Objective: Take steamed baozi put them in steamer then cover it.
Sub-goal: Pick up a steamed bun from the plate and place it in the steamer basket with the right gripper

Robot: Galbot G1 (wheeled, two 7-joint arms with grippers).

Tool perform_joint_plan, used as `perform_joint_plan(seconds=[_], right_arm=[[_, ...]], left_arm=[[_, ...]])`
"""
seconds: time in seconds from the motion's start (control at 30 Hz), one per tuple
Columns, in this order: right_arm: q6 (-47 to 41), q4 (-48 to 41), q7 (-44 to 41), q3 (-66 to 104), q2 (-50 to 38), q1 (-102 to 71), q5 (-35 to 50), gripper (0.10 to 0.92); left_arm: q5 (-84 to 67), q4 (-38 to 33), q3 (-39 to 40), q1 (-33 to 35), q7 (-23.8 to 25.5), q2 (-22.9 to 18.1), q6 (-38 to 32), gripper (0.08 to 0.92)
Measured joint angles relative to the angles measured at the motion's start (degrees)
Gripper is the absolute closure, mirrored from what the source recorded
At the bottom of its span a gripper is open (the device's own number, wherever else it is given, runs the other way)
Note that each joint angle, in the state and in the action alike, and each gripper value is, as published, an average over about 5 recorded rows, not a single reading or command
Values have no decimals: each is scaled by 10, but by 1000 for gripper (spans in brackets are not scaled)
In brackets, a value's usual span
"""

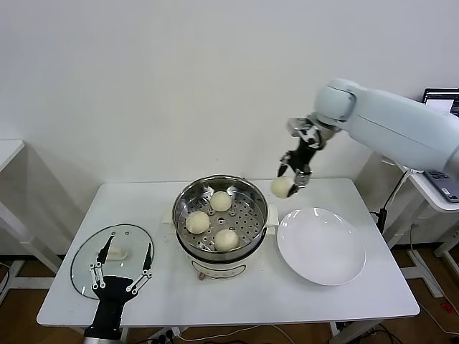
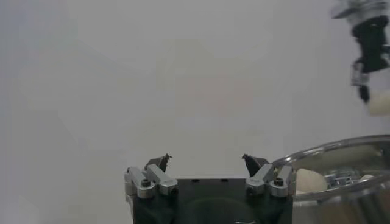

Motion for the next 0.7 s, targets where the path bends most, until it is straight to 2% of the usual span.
perform_joint_plan(seconds=[0.3, 0.7], right_arm=[[-20, 7, 35, -56, 77, 20, 40, 338], [-33, -8, 67, -84, 128, -14, 40, 338]], left_arm=[[-1, 2, 0, -2, -1, 0, -1, 177], [-3, 3, -5, -2, -2, -1, -2, 177]])
